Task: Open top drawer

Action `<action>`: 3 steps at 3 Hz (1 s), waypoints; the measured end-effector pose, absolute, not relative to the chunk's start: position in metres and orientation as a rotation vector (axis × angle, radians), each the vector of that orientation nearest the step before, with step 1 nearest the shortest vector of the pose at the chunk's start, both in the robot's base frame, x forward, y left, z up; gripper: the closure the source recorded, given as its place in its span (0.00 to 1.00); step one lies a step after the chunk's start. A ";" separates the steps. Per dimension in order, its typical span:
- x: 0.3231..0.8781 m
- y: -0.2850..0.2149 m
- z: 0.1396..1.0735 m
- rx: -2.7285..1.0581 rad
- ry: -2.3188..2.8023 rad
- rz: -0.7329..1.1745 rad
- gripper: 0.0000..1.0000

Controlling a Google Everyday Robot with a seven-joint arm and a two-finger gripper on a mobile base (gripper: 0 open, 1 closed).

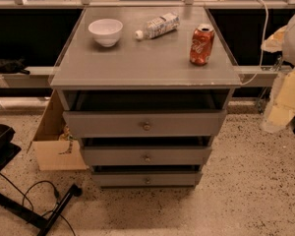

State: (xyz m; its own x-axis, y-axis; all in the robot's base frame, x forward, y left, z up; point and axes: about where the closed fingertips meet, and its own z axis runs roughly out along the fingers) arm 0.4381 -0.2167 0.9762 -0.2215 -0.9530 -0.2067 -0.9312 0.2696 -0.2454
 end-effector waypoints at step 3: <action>0.435 -0.214 0.890 -1.643 2.279 -0.051 0.00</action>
Offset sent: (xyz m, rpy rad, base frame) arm -0.0029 0.0024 -0.0834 0.0390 0.0092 -0.0740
